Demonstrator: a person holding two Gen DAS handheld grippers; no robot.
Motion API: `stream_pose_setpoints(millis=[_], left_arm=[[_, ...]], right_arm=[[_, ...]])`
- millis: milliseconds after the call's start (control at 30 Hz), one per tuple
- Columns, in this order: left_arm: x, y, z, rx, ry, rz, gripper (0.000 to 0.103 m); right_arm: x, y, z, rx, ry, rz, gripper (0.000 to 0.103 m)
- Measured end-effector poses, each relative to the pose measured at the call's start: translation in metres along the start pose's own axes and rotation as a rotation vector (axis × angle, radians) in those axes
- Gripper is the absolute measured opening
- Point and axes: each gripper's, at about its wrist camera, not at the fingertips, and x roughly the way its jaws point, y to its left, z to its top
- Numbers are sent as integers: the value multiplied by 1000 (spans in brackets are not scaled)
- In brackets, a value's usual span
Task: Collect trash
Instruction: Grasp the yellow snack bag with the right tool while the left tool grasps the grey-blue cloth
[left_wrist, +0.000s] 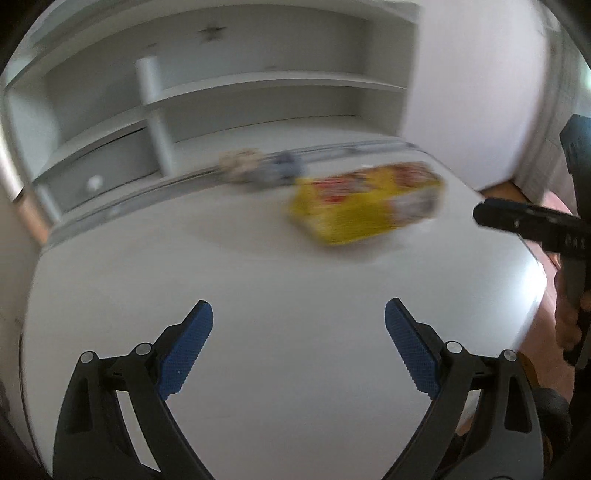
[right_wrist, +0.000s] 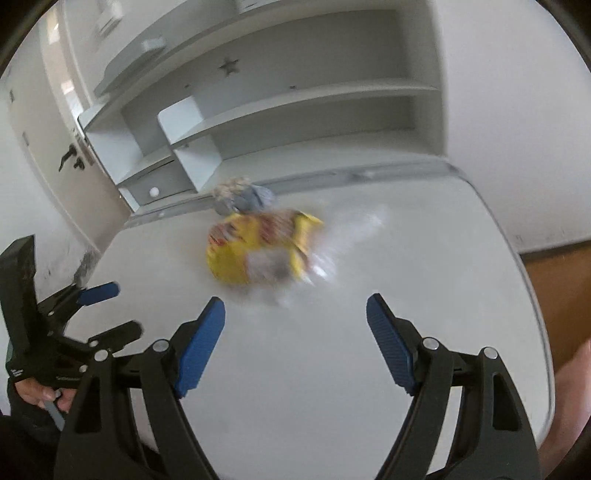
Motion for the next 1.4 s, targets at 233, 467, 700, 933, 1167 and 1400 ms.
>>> stream_pose_setpoints(millis=[233,467,700,933,1167,1400], left_arm=[[0,61,-4,-58,10,48,91],[35,75,32,-32,9,55,91],[70,72,83,8,-30,56,91],[119,32,111,134,-36,8,90],[159,9,123,164,1,-4,70],[158,2,119,172,35,-1,19]], right_arm=[[58,20,38,-36,65,-4,76],[72,13,39,4,111,38,32],[9,27,40,-40,-20,123,16],[-42,13,30,-45,-65,189,16],[-65,-16,13,1,-61,161,16],[-80,-35,-1,30,-70,143,16]])
